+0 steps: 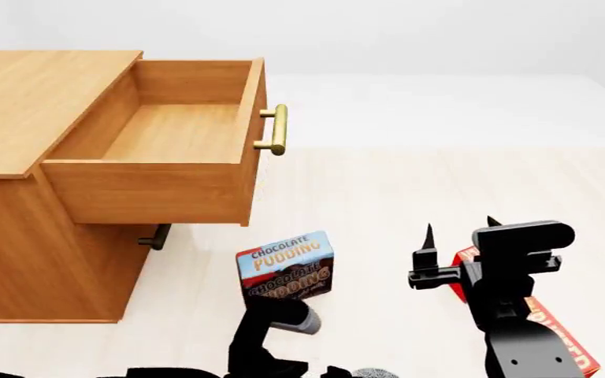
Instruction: Put the bowl in the top drawer of the cabinet.
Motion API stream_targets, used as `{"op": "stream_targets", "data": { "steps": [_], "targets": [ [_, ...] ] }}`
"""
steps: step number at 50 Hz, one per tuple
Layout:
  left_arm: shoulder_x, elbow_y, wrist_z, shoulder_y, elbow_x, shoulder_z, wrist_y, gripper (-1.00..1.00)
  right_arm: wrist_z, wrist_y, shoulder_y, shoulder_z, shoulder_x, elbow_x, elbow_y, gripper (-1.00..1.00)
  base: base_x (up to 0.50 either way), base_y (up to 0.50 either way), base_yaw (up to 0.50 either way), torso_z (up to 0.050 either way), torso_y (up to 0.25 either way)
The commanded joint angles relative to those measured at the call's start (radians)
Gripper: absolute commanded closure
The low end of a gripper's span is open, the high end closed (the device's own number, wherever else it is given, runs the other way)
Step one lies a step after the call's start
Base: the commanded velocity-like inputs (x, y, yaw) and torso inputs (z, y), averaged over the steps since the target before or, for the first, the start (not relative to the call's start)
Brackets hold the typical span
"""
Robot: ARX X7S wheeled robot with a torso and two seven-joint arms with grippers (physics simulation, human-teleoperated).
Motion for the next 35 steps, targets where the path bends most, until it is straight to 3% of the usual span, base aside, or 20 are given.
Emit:
{"op": "stream_targets", "data": {
  "steps": [1, 35],
  "targets": [
    [0.057, -0.059, -0.005, 0.026, -0.007, 0.019, -0.017, -1.00, -0.004, -0.022, 0.004, -0.008, -0.003, 0.010, 0.016, -1.00, 0.00, 0.00, 0.00, 0.000, 0.000],
    [0.224, -0.298, -0.032, 0.095, -0.022, 0.085, -0.082, -1.00, -0.011, -0.061, -0.028, 0.003, 0.009, 0.046, 0.008, -1.00, 0.00, 0.00, 0.00, 0.000, 0.000]
  ]
}}
